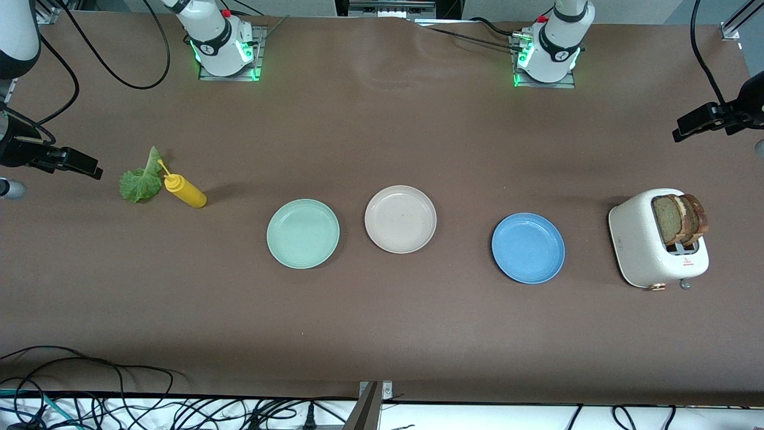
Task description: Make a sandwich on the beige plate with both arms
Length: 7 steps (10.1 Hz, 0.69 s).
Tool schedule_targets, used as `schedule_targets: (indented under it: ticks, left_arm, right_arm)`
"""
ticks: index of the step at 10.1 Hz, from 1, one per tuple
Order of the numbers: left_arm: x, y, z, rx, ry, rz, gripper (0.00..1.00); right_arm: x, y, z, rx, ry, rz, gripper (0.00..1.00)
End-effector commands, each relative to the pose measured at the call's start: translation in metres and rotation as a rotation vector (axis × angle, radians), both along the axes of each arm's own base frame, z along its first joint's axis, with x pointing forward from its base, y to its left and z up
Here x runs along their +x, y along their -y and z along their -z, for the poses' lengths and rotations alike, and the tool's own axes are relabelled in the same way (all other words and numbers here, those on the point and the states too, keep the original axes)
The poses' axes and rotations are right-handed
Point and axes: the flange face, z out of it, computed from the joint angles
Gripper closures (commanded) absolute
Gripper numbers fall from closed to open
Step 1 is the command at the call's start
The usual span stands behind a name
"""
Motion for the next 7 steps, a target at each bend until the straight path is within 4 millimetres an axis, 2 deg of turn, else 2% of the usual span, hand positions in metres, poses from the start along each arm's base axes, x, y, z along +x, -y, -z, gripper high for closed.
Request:
schedule_targets:
  ticks: [1,3,4,5,7]
  left_arm:
    - [0.011,-0.01,0.014,0.022,-0.021,-0.001,0.0]
    - [0.017,-0.016,0.029,0.023,-0.043,-0.016,0.0]
    - [0.018,-0.015,0.025,0.042,-0.003,-0.008,0.0]
    - [0.02,-0.013,0.036,0.062,-0.018,0.001,0.0]
    - [0.037,-0.026,0.054,0.103,0.038,0.047,0.0]
  right_arm:
    - [-0.003,0.003,-0.003,-0.006,-0.007,-0.005,0.0]
    - [-0.003,0.004,-0.003,-0.006,-0.006,0.004,0.0]
    - [-0.003,0.004,-0.003,-0.006,-0.006,0.004,0.0]
    - [-0.003,0.004,-0.003,-0.006,-0.006,0.004,0.0]
    - [-0.003,0.004,-0.003,-0.005,-0.007,0.001,0.0]
